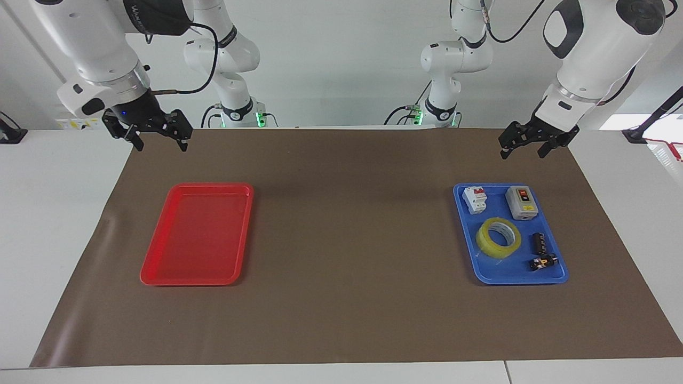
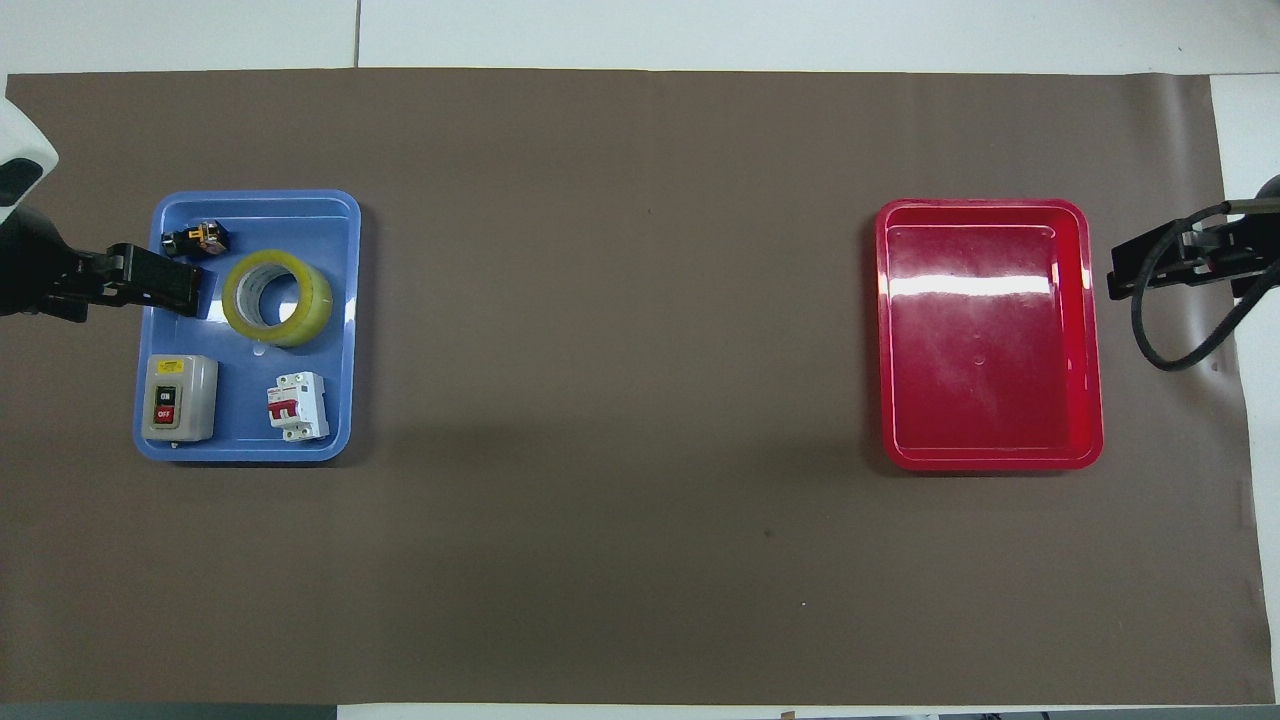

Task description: Place and move tape with both arms

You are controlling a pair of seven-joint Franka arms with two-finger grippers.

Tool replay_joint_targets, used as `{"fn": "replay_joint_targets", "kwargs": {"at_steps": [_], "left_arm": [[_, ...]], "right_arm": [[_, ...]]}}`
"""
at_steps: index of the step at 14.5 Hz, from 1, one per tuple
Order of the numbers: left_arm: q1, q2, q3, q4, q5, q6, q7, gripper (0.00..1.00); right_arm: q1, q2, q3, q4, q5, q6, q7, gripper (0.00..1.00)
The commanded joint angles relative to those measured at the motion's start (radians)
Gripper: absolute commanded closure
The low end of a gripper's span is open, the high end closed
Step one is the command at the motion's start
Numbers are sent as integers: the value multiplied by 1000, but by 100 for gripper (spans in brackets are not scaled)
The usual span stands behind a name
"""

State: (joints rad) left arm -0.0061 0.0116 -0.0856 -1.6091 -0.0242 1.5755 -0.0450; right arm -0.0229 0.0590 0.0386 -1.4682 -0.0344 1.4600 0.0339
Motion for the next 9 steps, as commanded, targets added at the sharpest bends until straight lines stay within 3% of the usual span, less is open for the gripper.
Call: {"fn": "replay_joint_targets", "kwargs": {"at_steps": [1, 9], "left_arm": [[-8, -5, 6, 7, 10, 15, -4, 0], [-8, -7, 6, 8, 10, 23, -4, 0]], "right_arm": [[-8, -4, 6, -6, -2, 13, -23, 0], [-8, -5, 6, -9, -1, 14, -23, 0]]}}
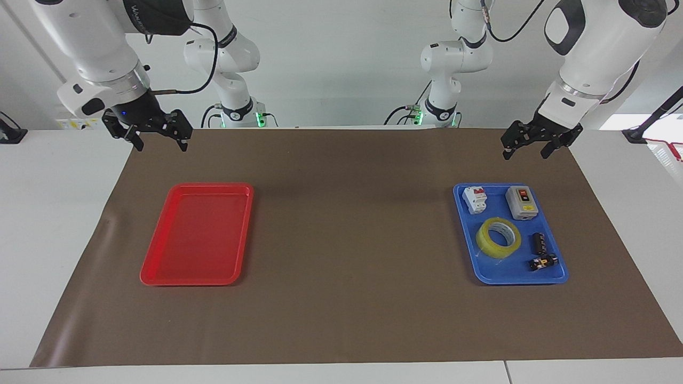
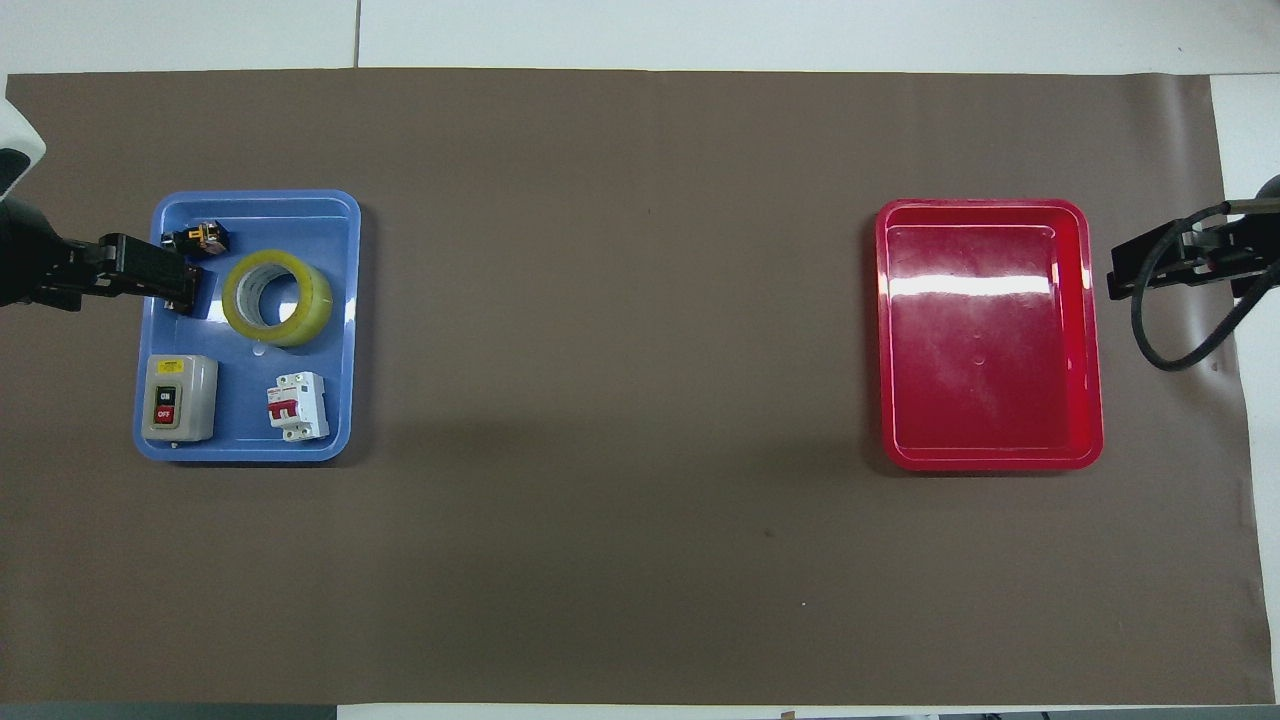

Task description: Place and move tape with both arms

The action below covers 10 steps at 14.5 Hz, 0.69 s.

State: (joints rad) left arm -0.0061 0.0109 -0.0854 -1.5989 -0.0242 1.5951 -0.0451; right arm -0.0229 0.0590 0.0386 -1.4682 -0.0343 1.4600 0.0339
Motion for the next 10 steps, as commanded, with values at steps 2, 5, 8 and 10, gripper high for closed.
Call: {"fn": "replay_joint_targets", "kwargs": {"at_steps": [2, 5, 8, 10], "left_arm": [[-8, -6, 6, -3, 10, 3, -4, 0], [1, -5, 6, -10, 10, 43, -1, 0], [29, 14, 7, -70, 12, 133, 11, 0], [38, 17, 7, -84, 12, 161, 11, 0]], "right_arm": [[-8, -5, 6, -11, -1, 13, -23, 0], [-8, -7, 6, -14, -1, 16, -23, 0], [-8, -7, 6, -14, -1, 16, -23, 0], [-8, -8, 6, -15, -1, 16, -23, 0]]}}
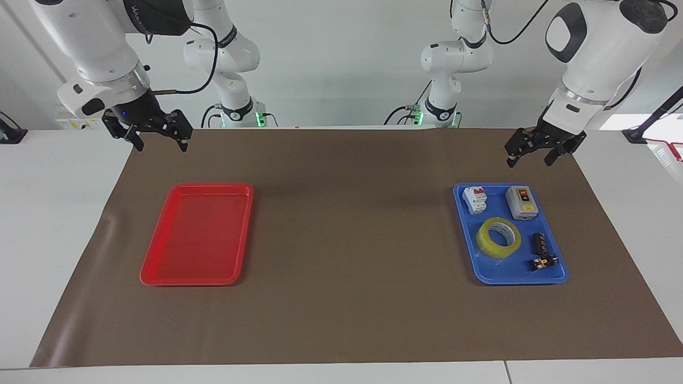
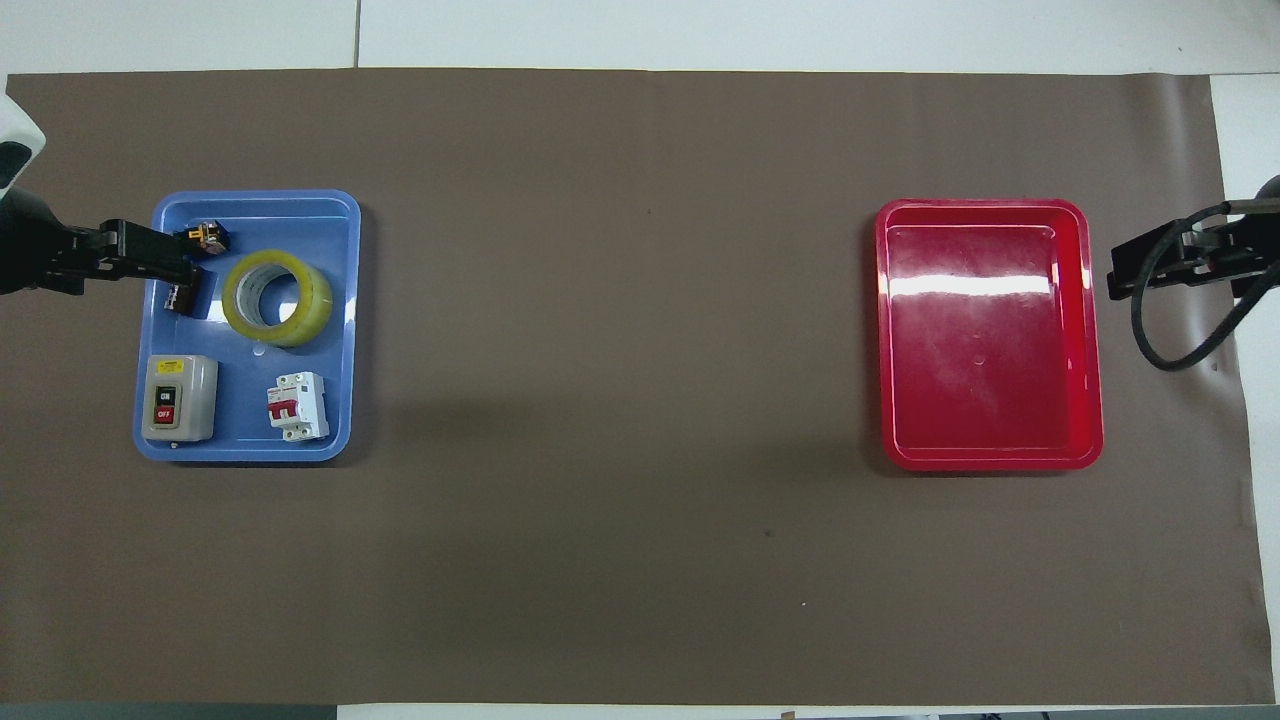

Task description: Place and move tape with both arms

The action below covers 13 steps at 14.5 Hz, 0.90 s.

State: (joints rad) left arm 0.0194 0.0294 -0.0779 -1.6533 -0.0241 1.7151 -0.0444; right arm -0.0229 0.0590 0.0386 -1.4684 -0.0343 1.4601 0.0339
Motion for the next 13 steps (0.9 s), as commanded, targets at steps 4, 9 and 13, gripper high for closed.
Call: {"fn": "replay_joint_targets", "kwargs": {"at_steps": [4, 9, 13], "left_arm": [[31, 78, 0, -58, 13, 131, 11, 0], [88, 179, 1, -117, 15, 320, 11, 0], [94, 193, 1, -226, 15, 471, 6, 24]], "right_arm": [[-8, -8, 6, -15, -1, 16, -23, 0], [-8, -8, 6, -15, -1, 16, -23, 0], [-8, -8, 6, -15, -1, 16, -23, 0]]}}
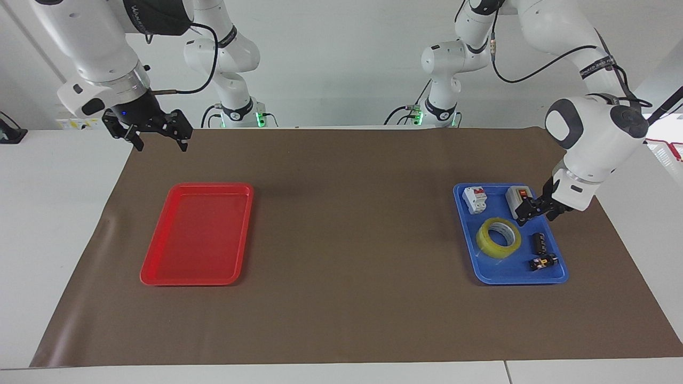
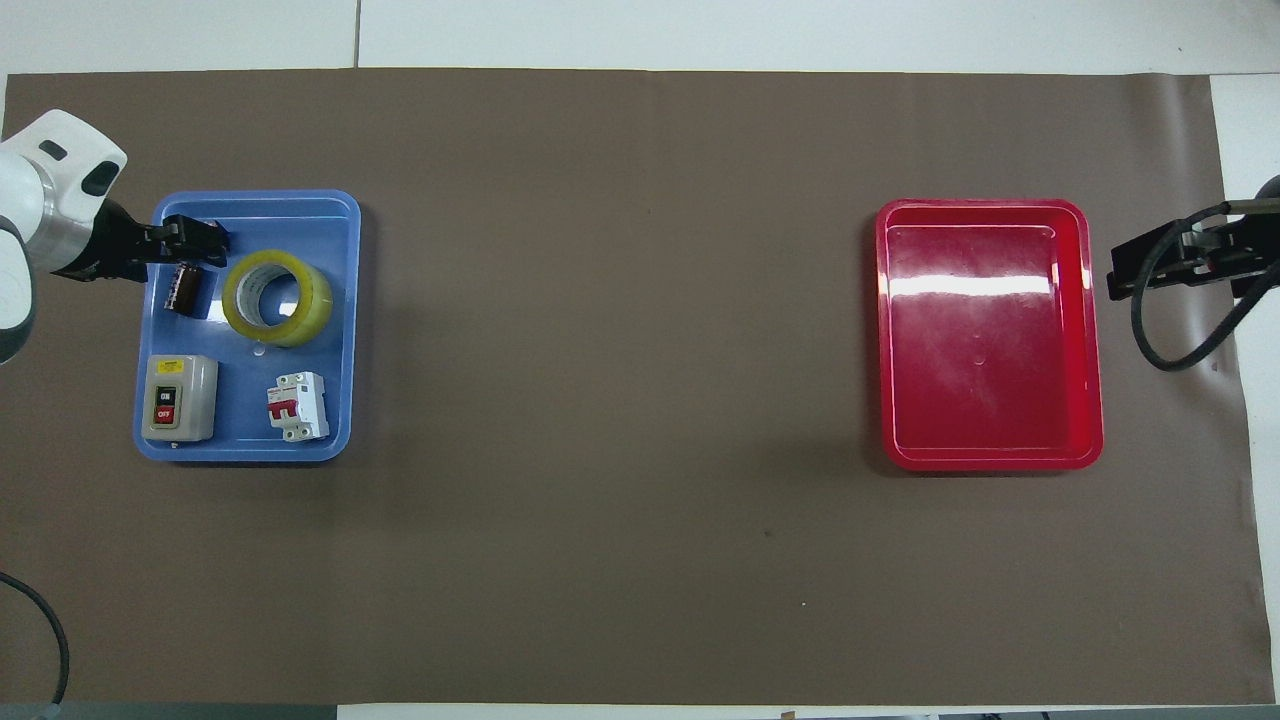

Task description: Place and move tape with both arms

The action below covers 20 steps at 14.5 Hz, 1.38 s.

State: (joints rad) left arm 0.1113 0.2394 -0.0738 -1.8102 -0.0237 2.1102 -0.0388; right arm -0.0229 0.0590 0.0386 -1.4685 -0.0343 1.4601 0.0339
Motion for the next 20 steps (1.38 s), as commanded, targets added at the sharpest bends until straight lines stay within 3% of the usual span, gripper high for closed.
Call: {"fn": "replay_joint_targets", "kwargs": {"at_steps": [1, 6, 11, 12, 14, 15, 16, 18, 20], "left_arm": [[2, -3, -3, -86, 16, 100, 0, 28], [21, 44, -3, -106, 16, 142, -1, 36], [19, 41, -3, -159, 16, 180, -9, 44], [21, 41, -3, -168, 16, 189, -6, 52], [16, 43, -3, -164, 16, 179, -6, 90], [13, 43, -3, -164, 16, 175, -6, 100], [11, 43, -3, -156, 18, 163, -4, 100], [-1, 50, -3, -39, 21, 34, -7, 100], [-73, 84, -1, 188, 21, -213, -77, 100]], "right_arm": [[-8, -8, 6, -15, -1, 16, -23, 0], [-8, -8, 6, -15, -1, 16, -23, 0], [-8, -8, 6, -15, -1, 16, -23, 0], [-8, -8, 6, -15, -1, 16, -23, 0], [-8, -8, 6, -15, -1, 16, -23, 0], [-8, -8, 6, -15, -1, 16, -23, 0], [-8, -8, 6, -15, -1, 16, -23, 0], [-8, -8, 6, -15, -1, 16, -23, 0], [-8, -8, 6, -15, -1, 16, -23, 0]]}}
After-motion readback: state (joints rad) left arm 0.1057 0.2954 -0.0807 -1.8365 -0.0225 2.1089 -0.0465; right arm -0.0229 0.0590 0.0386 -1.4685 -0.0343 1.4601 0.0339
